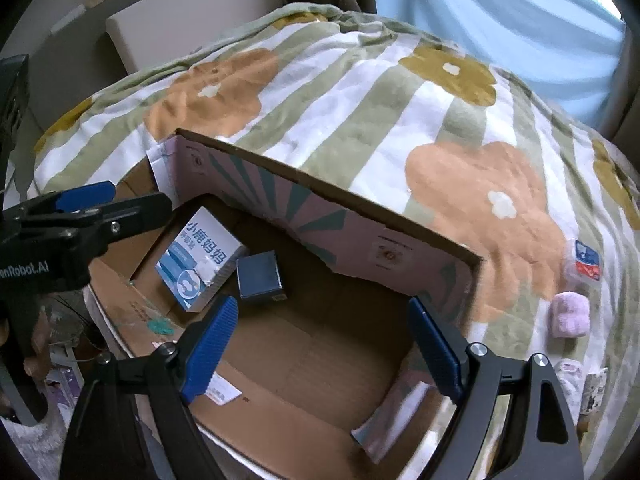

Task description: Organize objects

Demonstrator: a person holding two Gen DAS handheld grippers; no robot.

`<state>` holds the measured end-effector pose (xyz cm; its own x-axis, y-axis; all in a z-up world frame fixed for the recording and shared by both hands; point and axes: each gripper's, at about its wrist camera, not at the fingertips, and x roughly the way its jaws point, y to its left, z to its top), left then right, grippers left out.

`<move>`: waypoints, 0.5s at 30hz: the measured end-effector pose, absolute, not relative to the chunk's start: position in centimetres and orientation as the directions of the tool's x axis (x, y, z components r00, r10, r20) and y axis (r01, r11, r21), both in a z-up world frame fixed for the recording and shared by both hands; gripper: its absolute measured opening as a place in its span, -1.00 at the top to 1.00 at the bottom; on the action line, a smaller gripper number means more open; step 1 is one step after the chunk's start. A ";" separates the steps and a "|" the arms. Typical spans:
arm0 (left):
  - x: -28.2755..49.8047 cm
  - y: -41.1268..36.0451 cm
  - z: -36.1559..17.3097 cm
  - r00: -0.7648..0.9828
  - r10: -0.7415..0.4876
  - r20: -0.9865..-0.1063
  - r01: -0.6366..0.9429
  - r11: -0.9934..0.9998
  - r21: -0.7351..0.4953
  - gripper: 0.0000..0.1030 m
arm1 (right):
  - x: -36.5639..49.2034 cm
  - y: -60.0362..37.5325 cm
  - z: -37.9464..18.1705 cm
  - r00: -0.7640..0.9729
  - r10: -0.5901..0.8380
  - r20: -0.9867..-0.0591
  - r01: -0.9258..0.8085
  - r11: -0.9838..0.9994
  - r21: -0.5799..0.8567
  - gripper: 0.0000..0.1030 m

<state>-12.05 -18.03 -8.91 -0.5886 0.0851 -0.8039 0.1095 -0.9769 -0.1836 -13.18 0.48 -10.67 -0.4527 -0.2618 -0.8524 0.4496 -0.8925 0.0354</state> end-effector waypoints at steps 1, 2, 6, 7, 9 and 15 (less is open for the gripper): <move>-12.0 -17.8 -8.7 -0.592 0.087 -0.801 0.107 -0.977 -0.185 -0.99 | -13.1 0.7 -10.5 -0.457 -0.262 -0.850 0.447 -0.894 0.035 -0.63; -11.8 -17.5 -8.5 -0.596 0.088 -0.798 0.103 -0.977 -0.185 -0.99 | -12.9 1.1 -10.2 -0.464 -0.264 -0.845 0.442 -0.896 0.037 -0.63; -11.4 -15.7 -7.3 -0.609 0.090 -0.788 0.082 -0.981 -0.176 -0.99 | -12.3 3.1 -9.0 -0.493 -0.265 -0.829 0.416 -0.909 0.043 -0.63; -11.3 -15.2 -7.0 -0.613 0.094 -0.785 0.075 -0.982 -0.176 -0.99 | -12.2 3.8 -8.6 -0.500 -0.264 -0.825 0.407 -0.912 0.045 -0.63; -11.1 -13.9 -6.3 -0.622 0.104 -0.776 0.055 -0.983 -0.176 -0.99 | -11.9 5.1 -7.8 -0.517 -0.261 -0.815 0.391 -0.919 0.046 -0.64; -10.7 -8.6 -4.2 -0.631 0.174 -0.756 -0.036 -0.980 -0.195 -0.99 | -10.9 10.4 -5.2 -0.579 -0.226 -0.783 0.330 -0.944 0.029 -0.64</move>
<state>-10.65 -8.56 -4.15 -0.6314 0.1739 -0.7557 -0.0363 -0.9801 -0.1952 -10.86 10.42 -5.15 -0.5789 -0.2265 -0.7833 0.3299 -0.9436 0.0290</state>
